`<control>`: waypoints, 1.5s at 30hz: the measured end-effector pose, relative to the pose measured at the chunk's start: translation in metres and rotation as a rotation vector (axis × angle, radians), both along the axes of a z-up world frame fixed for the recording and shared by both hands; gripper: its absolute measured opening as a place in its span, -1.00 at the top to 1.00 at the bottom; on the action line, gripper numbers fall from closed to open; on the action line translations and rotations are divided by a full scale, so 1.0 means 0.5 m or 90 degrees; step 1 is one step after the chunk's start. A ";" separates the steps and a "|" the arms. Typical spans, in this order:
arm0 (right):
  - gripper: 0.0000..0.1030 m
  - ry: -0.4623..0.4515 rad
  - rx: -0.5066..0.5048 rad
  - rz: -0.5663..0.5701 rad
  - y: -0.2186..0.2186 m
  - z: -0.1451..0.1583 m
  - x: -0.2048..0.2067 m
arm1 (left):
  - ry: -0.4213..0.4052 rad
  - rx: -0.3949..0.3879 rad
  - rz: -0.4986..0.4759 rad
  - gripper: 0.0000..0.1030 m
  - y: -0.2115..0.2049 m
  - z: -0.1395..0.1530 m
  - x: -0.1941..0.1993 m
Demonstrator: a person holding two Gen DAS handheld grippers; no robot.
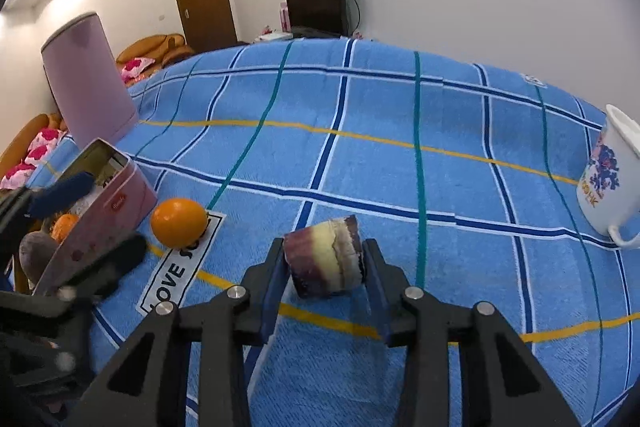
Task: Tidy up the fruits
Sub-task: 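Grasp a cut purple-striped root with the right tool while the left tool grasps an orange, then lift and carry the striped root and orange over the tin box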
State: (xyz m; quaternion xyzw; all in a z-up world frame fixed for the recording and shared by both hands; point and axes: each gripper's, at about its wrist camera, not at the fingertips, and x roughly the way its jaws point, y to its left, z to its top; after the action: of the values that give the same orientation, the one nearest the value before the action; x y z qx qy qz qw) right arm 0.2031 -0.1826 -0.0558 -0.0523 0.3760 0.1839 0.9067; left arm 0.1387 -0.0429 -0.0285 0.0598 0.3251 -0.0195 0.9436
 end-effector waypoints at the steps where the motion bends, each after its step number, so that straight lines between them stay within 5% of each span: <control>1: 0.24 -0.004 0.002 -0.001 -0.002 0.002 -0.002 | 0.008 0.003 -0.004 -0.44 -0.005 -0.006 0.010; 4: 0.24 -0.015 0.009 0.001 -0.006 0.007 -0.008 | 0.045 -0.008 -0.012 -0.17 -0.012 -0.025 0.040; 13: 0.23 -0.005 0.026 0.009 -0.013 0.006 -0.006 | 0.103 0.002 -0.013 -0.12 -0.032 -0.058 0.087; 16: 0.23 -0.002 0.024 0.012 -0.010 0.004 -0.006 | 0.121 -0.007 -0.018 0.25 -0.031 -0.065 0.096; 45: 0.23 -0.087 0.019 0.024 -0.006 0.032 -0.049 | 0.001 -0.032 -0.022 0.26 -0.015 -0.012 0.040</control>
State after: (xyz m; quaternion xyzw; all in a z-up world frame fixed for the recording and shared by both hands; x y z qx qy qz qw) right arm 0.1784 -0.1856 -0.0399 -0.0581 0.3094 0.2025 0.9273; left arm 0.1585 -0.0506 -0.0346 0.0415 0.3243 -0.0438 0.9440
